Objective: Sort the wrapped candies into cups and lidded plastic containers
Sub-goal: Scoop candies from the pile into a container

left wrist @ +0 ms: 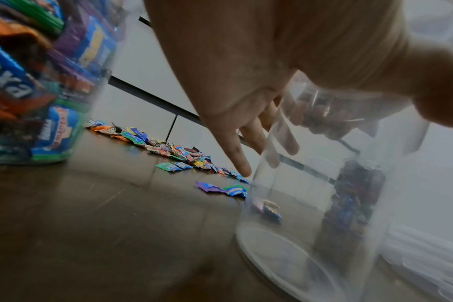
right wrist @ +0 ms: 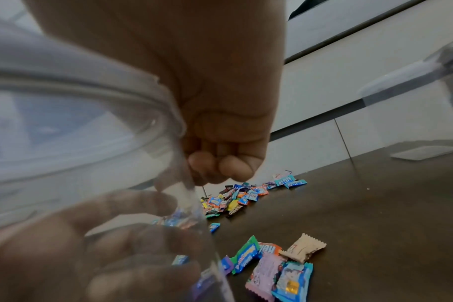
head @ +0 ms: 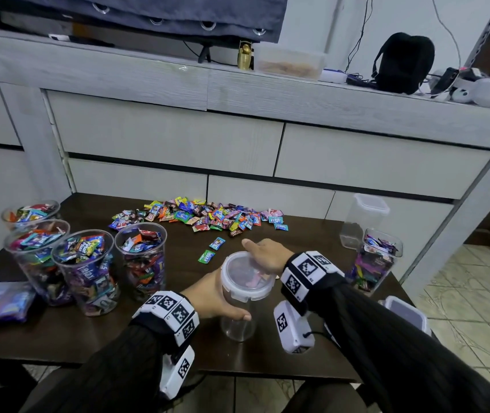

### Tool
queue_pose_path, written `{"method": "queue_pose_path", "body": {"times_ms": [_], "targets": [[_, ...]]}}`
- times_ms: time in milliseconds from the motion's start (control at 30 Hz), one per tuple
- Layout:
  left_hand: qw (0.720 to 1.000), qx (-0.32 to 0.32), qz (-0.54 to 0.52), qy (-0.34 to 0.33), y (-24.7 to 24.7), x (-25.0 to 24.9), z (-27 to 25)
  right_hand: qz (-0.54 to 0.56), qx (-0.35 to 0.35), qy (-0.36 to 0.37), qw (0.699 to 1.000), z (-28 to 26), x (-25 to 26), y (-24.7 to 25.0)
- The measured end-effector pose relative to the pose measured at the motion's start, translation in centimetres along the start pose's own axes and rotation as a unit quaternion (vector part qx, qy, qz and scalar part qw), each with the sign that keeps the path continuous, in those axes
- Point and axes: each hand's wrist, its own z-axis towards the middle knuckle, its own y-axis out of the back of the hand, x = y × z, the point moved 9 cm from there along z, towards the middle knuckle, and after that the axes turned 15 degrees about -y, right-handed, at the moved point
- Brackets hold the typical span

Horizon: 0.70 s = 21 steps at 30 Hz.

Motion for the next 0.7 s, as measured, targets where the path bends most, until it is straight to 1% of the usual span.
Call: {"method": "queue_pose_path", "body": {"times_ms": [167,233,300,333,433,467,533,600,700], "targets": [[1.0,0.01,0.002,0.017,0.0,0.5,0.0,-0.016,0.004,0.003,1.0,0.2,0.6,-0.4],[1.0,0.008,-0.003,0.018,0.0,0.5,0.0,-0.017,-0.009,0.011,1.0,0.2,0.7,-0.2],[1.0,0.003,-0.012,0.016,0.0,0.5,0.0,-0.019,-0.049,0.027,0.998,0.0,0.9,0.5],[1.0,0.002,-0.014,0.015,0.0,0.5,0.0,-0.034,-0.078,0.048,0.995,-0.4,1.2,1.0],[1.0,0.004,-0.011,0.013,0.0,0.3,0.0,-0.122,-0.158,0.151,0.968,-2.3,3.3,1.9],[1.0,0.005,-0.009,0.012,0.0,0.3,0.0,-0.132,-0.16,0.186,0.96,-2.9,4.0,1.9],[1.0,0.006,-0.004,0.014,0.1,0.1,0.1,-0.124,-0.126,0.232,0.956,-3.6,5.1,1.3],[1.0,0.002,-0.003,0.02,0.1,0.1,0.1,-0.133,-0.108,0.235,0.957,-3.8,5.6,0.2],[1.0,0.003,0.014,0.025,0.2,0.0,0.0,-0.194,-0.131,0.21,0.949,-3.4,5.9,-1.1]]}}
